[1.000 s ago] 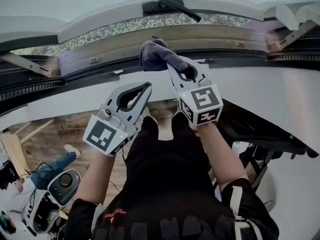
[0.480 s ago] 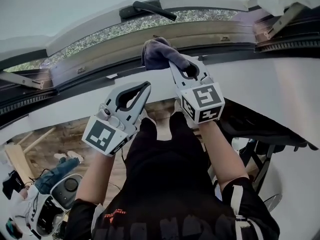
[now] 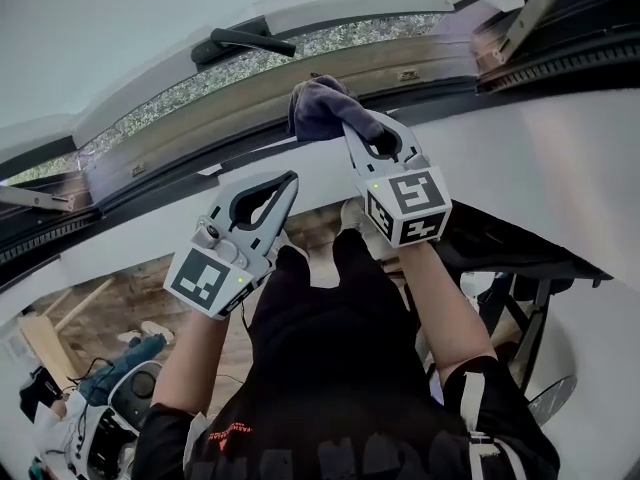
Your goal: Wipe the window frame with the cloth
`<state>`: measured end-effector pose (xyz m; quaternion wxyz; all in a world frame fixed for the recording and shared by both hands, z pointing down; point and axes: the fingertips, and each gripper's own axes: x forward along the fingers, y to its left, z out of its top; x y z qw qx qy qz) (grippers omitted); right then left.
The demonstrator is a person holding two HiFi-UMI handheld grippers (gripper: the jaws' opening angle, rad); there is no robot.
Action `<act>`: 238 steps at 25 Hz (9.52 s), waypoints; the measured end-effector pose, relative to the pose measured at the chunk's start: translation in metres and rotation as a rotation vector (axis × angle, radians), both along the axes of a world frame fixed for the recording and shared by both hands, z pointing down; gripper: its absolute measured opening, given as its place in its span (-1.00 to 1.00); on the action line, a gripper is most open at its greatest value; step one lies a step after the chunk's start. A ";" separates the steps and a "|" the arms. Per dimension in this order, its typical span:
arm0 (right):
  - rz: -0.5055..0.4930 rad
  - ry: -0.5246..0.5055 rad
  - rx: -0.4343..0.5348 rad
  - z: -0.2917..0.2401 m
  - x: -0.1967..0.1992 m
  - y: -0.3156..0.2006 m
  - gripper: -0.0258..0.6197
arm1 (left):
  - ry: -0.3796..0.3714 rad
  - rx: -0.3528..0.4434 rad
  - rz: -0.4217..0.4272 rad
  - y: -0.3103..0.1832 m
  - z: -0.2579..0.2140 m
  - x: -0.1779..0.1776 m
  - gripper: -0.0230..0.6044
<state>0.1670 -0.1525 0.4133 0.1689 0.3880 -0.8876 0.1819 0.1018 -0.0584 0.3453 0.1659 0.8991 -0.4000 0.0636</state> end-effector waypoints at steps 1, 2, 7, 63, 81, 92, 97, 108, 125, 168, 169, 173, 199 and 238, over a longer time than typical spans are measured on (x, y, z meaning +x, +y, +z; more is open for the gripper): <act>0.010 0.000 0.001 0.000 0.006 -0.003 -0.73 | -0.003 0.012 0.007 -0.002 0.000 0.004 -0.86; 0.020 -0.001 0.003 0.000 0.012 -0.005 -0.73 | -0.004 0.024 0.013 -0.004 0.000 0.007 -0.86; 0.069 -0.003 0.007 -0.001 0.042 -0.018 -0.73 | 0.003 0.001 0.031 -0.010 0.001 0.027 -0.86; 0.281 -0.001 0.079 -0.027 0.169 -0.061 -0.73 | 0.036 0.015 0.066 -0.036 -0.002 0.073 -0.86; -0.154 -0.045 0.108 -0.063 -0.097 0.029 -0.73 | 0.036 0.056 -0.224 0.053 -0.015 -0.109 -0.86; -0.402 -0.059 0.089 -0.054 -0.262 0.107 -0.73 | 0.022 0.053 -0.432 0.127 -0.002 -0.238 -0.86; -0.500 -0.062 0.082 -0.049 -0.323 0.141 -0.73 | 0.022 0.050 -0.511 0.153 0.002 -0.286 -0.86; -0.639 -0.054 0.055 -0.027 -0.417 0.192 -0.73 | 0.022 0.030 -0.616 0.199 0.015 -0.347 -0.86; -0.588 0.001 -0.005 0.006 -0.405 0.177 -0.73 | 0.030 0.017 -0.571 0.182 0.021 -0.335 -0.86; -0.288 -0.014 -0.020 0.004 -0.200 0.082 -0.73 | -0.001 0.002 -0.252 0.078 0.007 -0.166 -0.86; -0.279 -0.013 -0.019 0.003 -0.194 0.080 -0.73 | -0.002 0.005 -0.245 0.077 0.007 -0.161 -0.86; -0.243 -0.014 -0.017 0.004 -0.172 0.071 -0.73 | -0.003 0.022 -0.216 0.068 0.005 -0.144 -0.86; 0.013 -0.018 0.005 0.002 0.001 0.001 -0.73 | -0.012 -0.002 -0.037 0.012 0.008 -0.014 -0.86; 0.330 0.004 0.035 0.003 0.191 -0.072 -0.73 | -0.021 -0.017 0.095 -0.037 0.012 0.087 -0.86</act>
